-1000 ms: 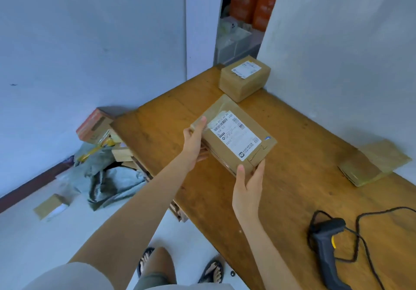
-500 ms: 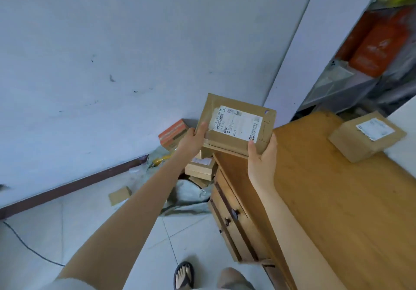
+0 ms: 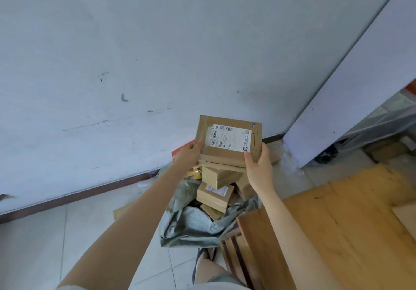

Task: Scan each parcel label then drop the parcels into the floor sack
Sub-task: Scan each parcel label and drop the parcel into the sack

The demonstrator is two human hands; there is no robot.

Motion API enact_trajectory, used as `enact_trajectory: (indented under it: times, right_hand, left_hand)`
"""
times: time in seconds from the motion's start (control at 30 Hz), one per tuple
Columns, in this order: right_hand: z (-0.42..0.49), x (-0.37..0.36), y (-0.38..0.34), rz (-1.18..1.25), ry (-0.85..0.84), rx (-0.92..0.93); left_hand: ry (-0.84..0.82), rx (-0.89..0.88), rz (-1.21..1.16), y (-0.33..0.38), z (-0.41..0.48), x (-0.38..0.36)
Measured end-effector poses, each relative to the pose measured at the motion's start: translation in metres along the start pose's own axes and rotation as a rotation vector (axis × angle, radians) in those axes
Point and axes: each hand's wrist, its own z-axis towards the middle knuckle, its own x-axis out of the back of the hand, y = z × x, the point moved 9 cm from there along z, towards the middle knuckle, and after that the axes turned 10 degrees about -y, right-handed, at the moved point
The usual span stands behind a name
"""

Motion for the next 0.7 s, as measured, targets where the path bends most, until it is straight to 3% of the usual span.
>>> enact_trajectory:
  times: [0.2, 0.4, 0.57, 0.7]
  right_hand:
    - [0.072, -0.025, 0.016, -0.028, -0.12, -0.097]
    - [0.078, -0.089, 0.042, -0.019, -0.257, -0.194]
    - [0.078, -0.132, 0.058, -0.057, -0.262, -0.266]
    - [0.075, -0.154, 0.073, -0.043, -0.189, -0.374]
  left_hand:
    - [-0.028, 0.167, -0.043, -0.01, 0.059, 0.015]
    - [-0.004, 0.318, -0.035, -0.062, 0.079, 0.047]
    - [-0.056, 0.378, -0.04, -0.093, 0.098, 0.07]
    - [-0.011, 0.298, 0.029, -0.099, 0.123, 0.099]
